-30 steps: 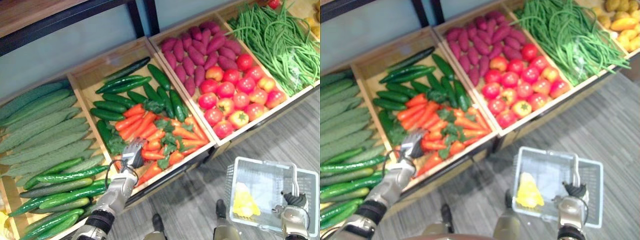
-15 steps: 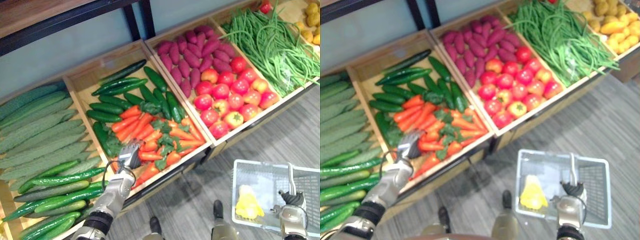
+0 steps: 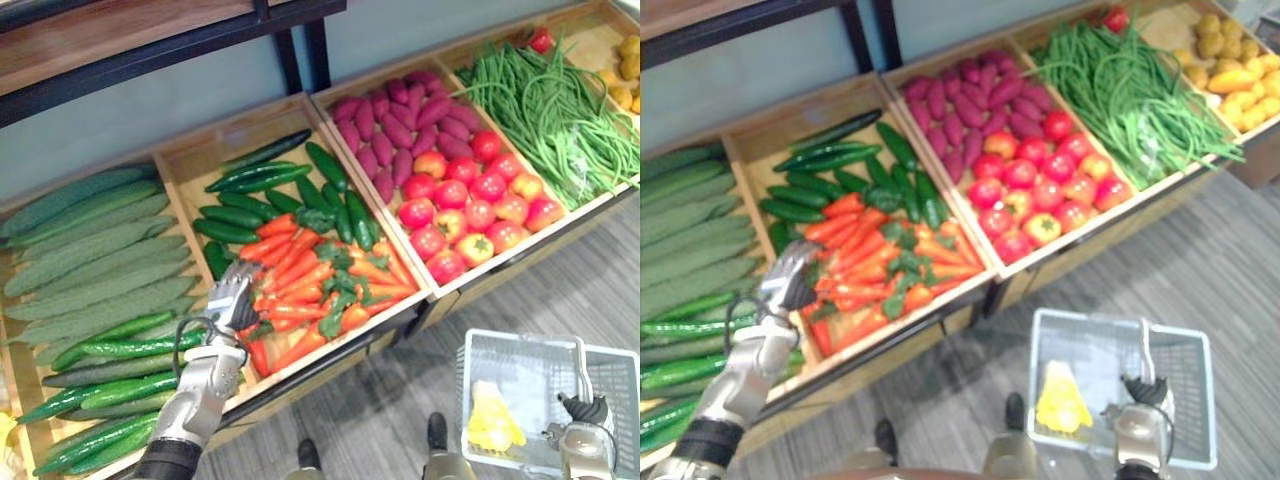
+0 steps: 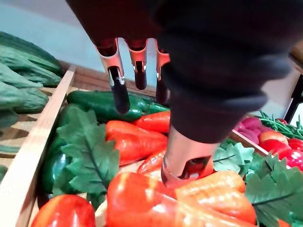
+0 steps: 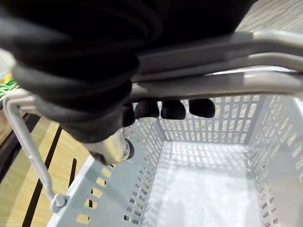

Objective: Pick vegetable in the basket

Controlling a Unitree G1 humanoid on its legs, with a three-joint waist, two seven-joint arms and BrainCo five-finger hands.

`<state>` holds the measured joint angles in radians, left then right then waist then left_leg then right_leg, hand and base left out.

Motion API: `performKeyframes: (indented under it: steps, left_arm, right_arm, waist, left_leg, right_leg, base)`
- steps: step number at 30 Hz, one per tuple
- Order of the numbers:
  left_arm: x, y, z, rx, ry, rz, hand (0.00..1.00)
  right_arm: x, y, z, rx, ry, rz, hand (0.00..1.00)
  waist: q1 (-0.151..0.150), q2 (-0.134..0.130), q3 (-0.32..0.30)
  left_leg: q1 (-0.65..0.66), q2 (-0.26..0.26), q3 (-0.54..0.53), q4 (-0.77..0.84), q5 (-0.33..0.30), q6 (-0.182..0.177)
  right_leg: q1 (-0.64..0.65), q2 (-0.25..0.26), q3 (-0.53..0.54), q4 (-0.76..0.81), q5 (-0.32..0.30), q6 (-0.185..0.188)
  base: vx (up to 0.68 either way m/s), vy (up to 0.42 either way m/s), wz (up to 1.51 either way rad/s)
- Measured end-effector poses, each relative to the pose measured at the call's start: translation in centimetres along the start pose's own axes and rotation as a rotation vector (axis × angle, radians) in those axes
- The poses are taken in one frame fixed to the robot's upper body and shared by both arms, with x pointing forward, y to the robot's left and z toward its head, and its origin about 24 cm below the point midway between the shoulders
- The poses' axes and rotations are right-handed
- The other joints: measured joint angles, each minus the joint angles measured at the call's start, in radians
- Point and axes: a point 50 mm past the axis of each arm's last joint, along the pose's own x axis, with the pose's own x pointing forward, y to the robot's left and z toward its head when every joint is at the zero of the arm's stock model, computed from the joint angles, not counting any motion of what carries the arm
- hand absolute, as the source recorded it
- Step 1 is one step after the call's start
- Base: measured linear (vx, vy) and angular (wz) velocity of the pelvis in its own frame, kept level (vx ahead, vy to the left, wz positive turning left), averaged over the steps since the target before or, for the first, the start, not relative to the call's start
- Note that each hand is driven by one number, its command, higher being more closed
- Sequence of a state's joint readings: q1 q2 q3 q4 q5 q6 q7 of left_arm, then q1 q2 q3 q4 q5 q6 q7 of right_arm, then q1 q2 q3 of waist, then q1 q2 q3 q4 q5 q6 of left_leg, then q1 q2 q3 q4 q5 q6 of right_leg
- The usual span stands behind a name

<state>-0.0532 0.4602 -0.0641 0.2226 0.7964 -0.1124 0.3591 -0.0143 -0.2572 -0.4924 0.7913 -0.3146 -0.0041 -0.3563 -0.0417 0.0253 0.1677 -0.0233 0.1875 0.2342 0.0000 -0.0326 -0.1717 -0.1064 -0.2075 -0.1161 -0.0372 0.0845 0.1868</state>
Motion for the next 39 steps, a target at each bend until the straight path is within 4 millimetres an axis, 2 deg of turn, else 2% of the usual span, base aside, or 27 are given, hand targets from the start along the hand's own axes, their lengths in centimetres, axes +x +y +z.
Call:
performKeyframes:
  steps: [7,8,19,23,27,34,39]
  left_arm:
    - [-0.6,0.4,0.2,-0.015,-0.013,0.004,1.0]
    - [-0.8,0.3,0.0,-0.014,-0.007,0.002,0.0]
    - [-1.0,-0.1,0.0,-0.022,0.002,-0.019,0.0]
    - [-1.2,-2.4,-0.3,-0.01,0.017,-0.127,0.0]
    - [-1.5,-3.6,0.0,-0.005,0.006,-0.182,0.0]
    - [-0.7,-4.9,2.5,-0.009,-0.125,-0.248,0.0]
    - [-0.6,-5.3,3.1,-0.005,-0.153,-0.268,0.0]
  right_arm:
    - [-0.4,-0.3,-1.2,-0.018,0.026,0.006,1.0]
    - [-0.4,-0.3,-1.4,-0.022,0.033,0.007,1.0]
    - [-0.5,0.1,-1.4,-0.016,0.044,0.018,1.0]
    - [-0.5,0.2,-1.2,-0.014,0.038,0.021,1.0]
    - [-0.4,0.4,-0.8,-0.014,0.028,0.026,1.0]
    - [-0.4,0.8,-0.1,-0.017,0.003,0.037,1.0]
    - [-0.4,1.0,0.1,-0.022,-0.005,0.044,1.0]
  waist:
    - [0.017,0.007,-0.046]
    - [0.017,0.006,-0.054]
    - [0.018,0.006,-0.055]
    - [0.018,0.006,-0.055]
    - [0.017,0.005,-0.056]
    - [0.015,0.005,-0.055]
    - [0.015,0.004,-0.055]
  left_leg:
    - [0.005,0.0,-0.008,-0.01,0.005,0.002]
    - [0.007,-0.001,-0.011,-0.017,0.009,0.002]
    - [0.008,-0.002,-0.024,-0.033,0.016,0.001]
    - [0.006,-0.002,-0.02,-0.033,0.015,0.001]
    - [0.001,-0.002,-0.009,-0.034,0.015,0.0]
    - [-0.027,-0.004,0.0,-0.033,0.016,0.001]
    - [-0.033,-0.005,0.0,-0.032,0.016,0.001]
  right_leg:
    - [0.011,0.0,-0.011,-0.008,0.0,0.0]
    - [0.015,0.0,-0.016,-0.012,0.0,0.0]
    - [0.025,0.0,-0.034,-0.024,0.0,0.0]
    - [0.023,0.001,-0.03,-0.031,0.003,-0.002]
    - [0.01,0.002,-0.02,-0.032,0.006,-0.003]
    - [-0.016,0.002,-0.012,-0.05,0.024,-0.003]
    - [-0.024,0.002,-0.011,-0.048,0.024,-0.003]
  base:
    - [0.0,-0.003,0.02]
    - [0.03,-0.006,0.09]
    - [0.01,-0.002,0.04]
    - [0.0,0.0,-0.02]
    - [0.0,-0.002,-0.08]
    - [0.01,-0.002,-0.03]
    - [0.0,0.0,0.0]
